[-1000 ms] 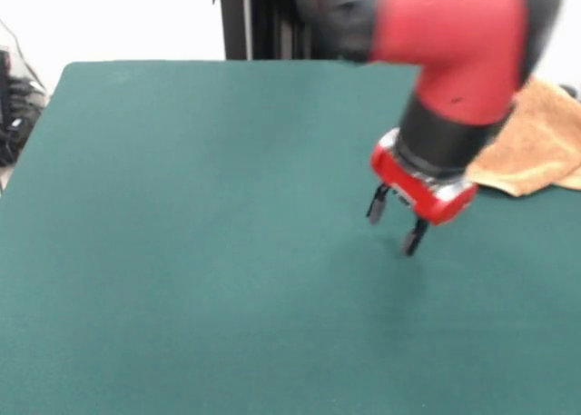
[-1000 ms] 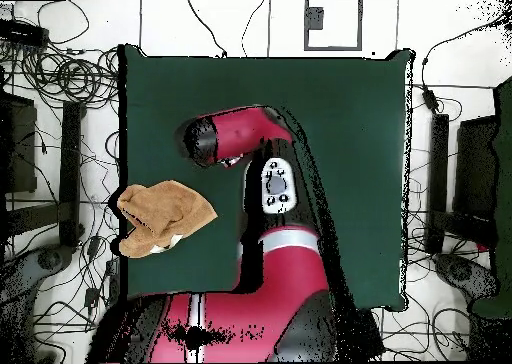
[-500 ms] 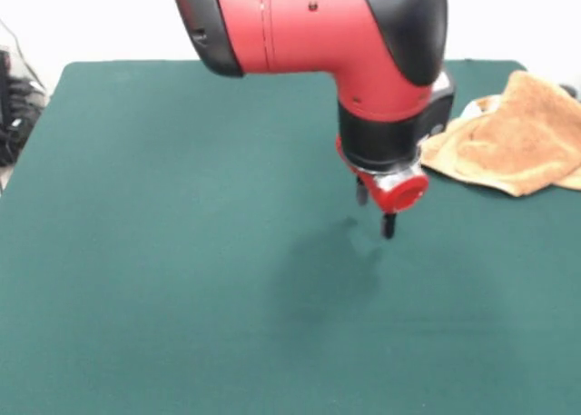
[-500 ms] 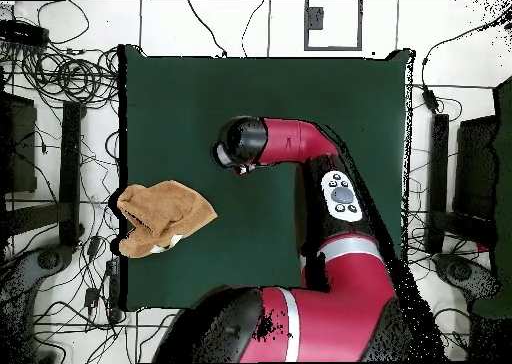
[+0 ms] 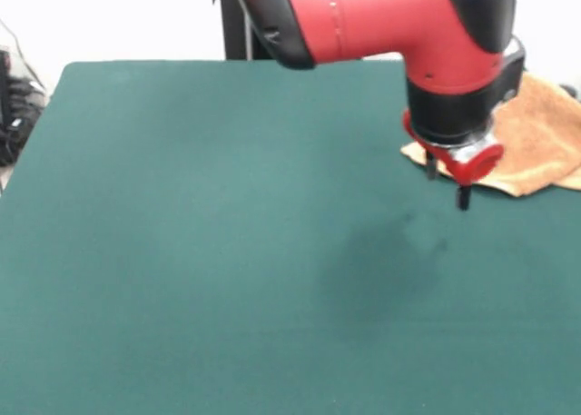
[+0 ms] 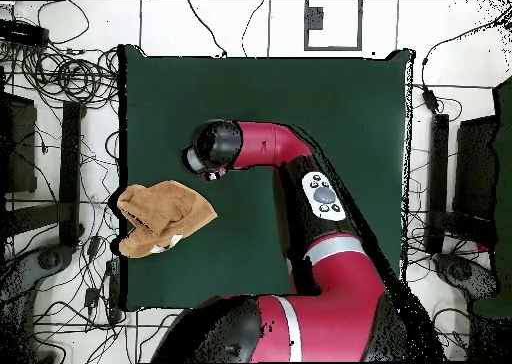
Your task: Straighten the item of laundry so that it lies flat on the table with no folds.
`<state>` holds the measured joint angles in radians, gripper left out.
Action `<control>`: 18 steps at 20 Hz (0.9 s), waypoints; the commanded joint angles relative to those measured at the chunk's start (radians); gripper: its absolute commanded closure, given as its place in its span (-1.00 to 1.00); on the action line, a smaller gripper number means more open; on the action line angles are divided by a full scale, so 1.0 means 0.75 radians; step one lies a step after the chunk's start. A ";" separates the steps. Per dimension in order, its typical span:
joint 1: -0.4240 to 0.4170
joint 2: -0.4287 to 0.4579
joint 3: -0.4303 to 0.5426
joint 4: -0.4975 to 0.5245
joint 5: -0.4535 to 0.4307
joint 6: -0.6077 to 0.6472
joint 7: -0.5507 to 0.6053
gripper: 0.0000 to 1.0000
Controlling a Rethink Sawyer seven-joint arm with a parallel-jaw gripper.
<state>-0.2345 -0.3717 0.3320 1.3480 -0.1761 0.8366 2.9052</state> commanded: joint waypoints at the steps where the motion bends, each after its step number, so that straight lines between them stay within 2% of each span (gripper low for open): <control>1: -0.041 0.066 0.265 0.196 0.106 -0.003 -0.252 -1.00; 10: -0.165 0.163 0.513 0.243 0.233 -0.062 -0.292 -1.00; 15: -0.180 0.170 0.572 0.262 0.241 -0.061 -0.263 -1.00; 18: -0.202 0.227 0.615 0.255 0.281 -0.017 -0.253 -1.00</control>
<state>-0.3869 -0.3095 0.6366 1.4329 -0.0326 0.8363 2.9052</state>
